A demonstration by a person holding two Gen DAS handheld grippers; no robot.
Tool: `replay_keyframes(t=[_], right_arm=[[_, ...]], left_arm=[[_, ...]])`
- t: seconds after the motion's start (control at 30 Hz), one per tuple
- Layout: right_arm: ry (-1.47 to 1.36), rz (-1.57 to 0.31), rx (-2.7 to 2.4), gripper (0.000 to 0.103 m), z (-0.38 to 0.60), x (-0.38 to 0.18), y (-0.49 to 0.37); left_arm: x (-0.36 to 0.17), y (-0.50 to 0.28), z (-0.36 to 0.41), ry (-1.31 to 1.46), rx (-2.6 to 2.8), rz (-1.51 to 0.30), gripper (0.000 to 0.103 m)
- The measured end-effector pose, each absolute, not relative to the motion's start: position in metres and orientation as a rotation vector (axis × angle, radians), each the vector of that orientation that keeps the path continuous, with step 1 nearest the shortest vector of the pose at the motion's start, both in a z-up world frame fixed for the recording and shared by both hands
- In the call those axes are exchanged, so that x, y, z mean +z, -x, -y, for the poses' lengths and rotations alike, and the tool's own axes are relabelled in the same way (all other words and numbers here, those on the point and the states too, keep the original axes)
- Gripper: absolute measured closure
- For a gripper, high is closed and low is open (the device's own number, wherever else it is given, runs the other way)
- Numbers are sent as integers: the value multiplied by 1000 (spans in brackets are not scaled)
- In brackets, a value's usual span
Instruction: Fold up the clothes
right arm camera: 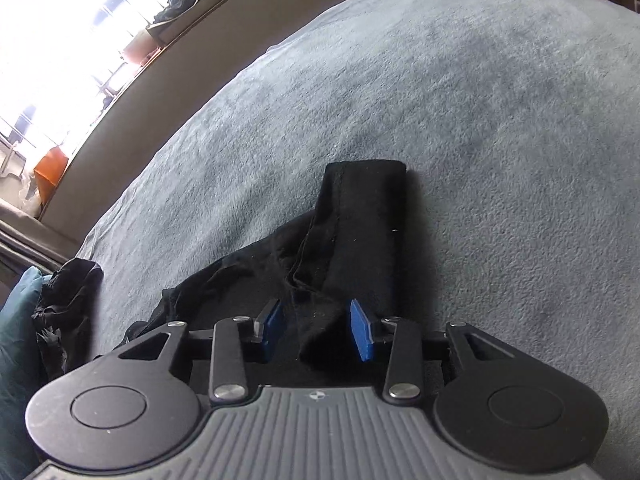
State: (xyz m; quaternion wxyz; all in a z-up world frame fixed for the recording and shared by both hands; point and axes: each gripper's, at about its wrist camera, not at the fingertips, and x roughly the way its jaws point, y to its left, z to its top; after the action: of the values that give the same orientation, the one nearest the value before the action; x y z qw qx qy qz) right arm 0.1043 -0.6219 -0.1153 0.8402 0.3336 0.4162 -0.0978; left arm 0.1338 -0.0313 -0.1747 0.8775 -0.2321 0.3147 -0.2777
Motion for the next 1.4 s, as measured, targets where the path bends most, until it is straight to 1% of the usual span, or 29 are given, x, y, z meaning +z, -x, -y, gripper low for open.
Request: replay_keyframes(t=[0.03, 0.07, 0.1, 0.23, 0.4, 0.53, 0.77, 0.87, 1.03, 1.13, 1.27, 1.4], right_arm=[[-692, -896, -201, 70, 618, -117, -108], [-673, -909, -198, 80, 615, -118, -110], [-643, -912, -197, 95, 611, -118, -112], [-577, -779, -248, 96, 613, -100, -94], [-691, -630, -445, 96, 658, -94, -39], [-805, -594, -606, 96, 689, -117, 1], [-975, -554, -706, 96, 701, -148, 25], [-1023, -524, -754, 95, 705, -147, 30], [-973, -452, -920, 92, 715, -133, 44], [-851, -537, -731, 92, 706, -122, 23], [-580, -737, -418, 92, 673, -114, -42], [-455, -841, -483, 94, 687, -133, -92]], left_arm=[[-175, -134, 31, 484, -579, -656, 76], [-175, -134, 31, 485, -580, -656, 76], [-175, -134, 31, 484, -579, -656, 76], [-175, -134, 31, 484, -579, -656, 76], [-175, -133, 31, 484, -579, -656, 76], [-174, -133, 32, 480, -577, -657, 76], [-174, -134, 33, 475, -575, -657, 76], [-175, -134, 33, 477, -576, -657, 76], [-175, -135, 32, 486, -580, -656, 76], [-176, -135, 31, 489, -580, -656, 76], [-175, -134, 31, 491, -580, -656, 76], [-175, -134, 31, 492, -581, -656, 76]])
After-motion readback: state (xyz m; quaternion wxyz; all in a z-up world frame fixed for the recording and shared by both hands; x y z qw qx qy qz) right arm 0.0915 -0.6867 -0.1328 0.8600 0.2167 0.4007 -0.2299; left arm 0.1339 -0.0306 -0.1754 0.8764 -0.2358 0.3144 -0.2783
